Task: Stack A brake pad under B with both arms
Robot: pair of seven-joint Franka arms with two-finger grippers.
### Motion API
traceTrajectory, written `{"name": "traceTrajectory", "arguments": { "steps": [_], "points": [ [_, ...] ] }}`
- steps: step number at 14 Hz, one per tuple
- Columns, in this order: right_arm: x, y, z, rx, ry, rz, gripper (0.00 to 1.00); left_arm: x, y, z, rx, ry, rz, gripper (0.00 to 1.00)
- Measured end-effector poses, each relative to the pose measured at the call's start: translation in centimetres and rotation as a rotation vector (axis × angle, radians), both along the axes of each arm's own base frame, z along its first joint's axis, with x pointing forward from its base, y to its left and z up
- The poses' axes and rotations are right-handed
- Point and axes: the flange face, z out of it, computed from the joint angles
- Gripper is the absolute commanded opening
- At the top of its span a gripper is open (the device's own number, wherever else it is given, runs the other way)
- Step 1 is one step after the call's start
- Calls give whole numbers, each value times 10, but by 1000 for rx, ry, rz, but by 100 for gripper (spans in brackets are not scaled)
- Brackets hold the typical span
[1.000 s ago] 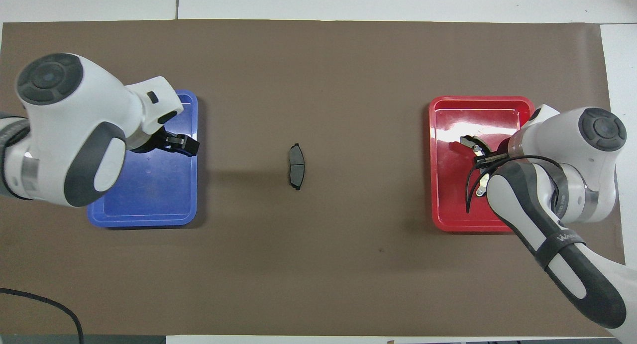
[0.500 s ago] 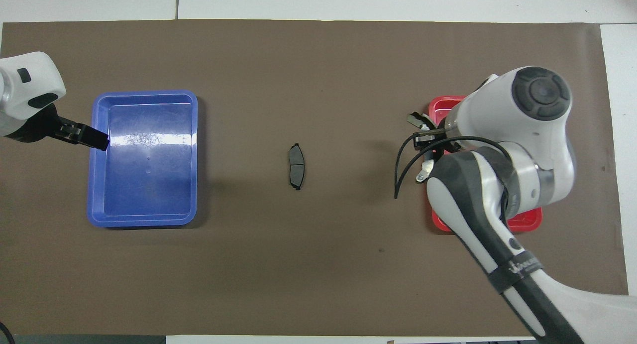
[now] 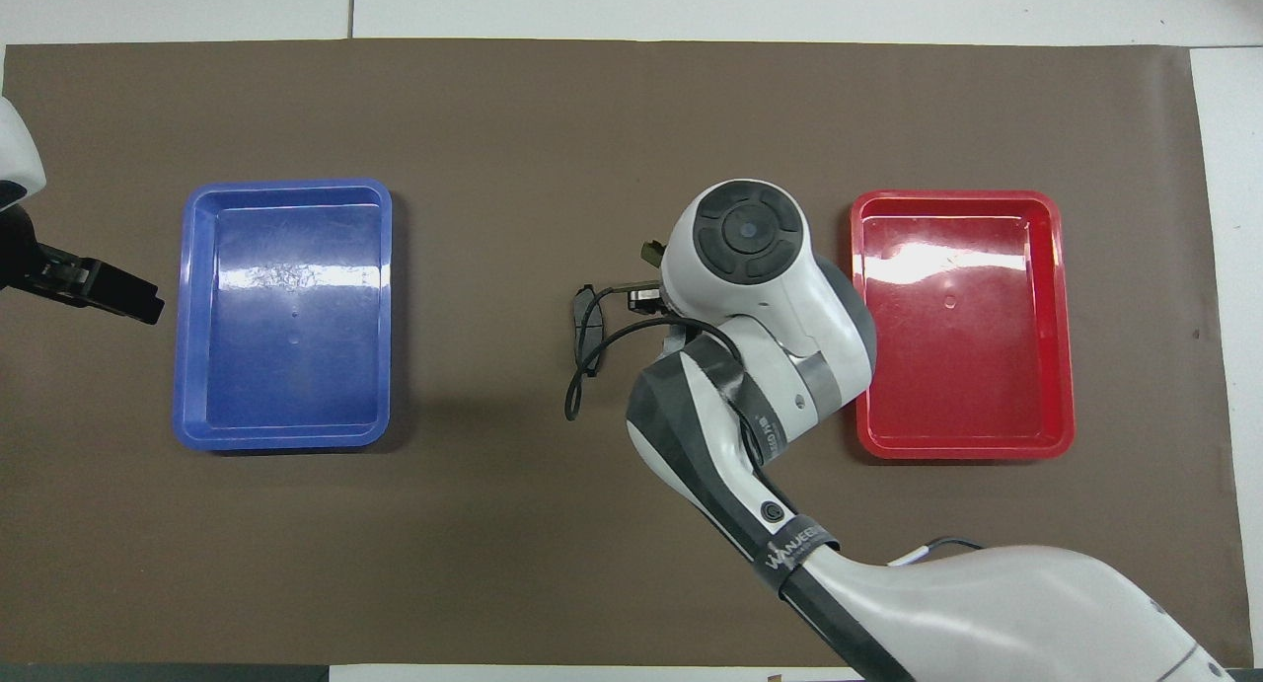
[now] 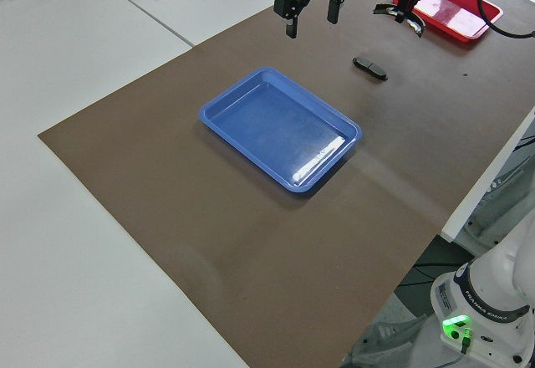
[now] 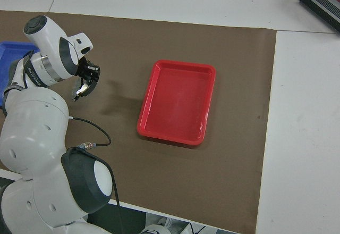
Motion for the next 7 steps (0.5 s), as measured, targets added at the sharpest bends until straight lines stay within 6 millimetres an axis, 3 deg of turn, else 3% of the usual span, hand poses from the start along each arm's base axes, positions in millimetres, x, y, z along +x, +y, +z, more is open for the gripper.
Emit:
{"name": "traceTrajectory", "arguments": {
  "steps": [2, 7],
  "points": [
    [-1, 22, -18, 4, 1, 19, 0, -1, 0, 0, 5, 3, 39, 100],
    [-11, 50, -39, 15, -6, 38, 0, -1, -1, 0, -4, 3, 81, 100]
  ]
}}
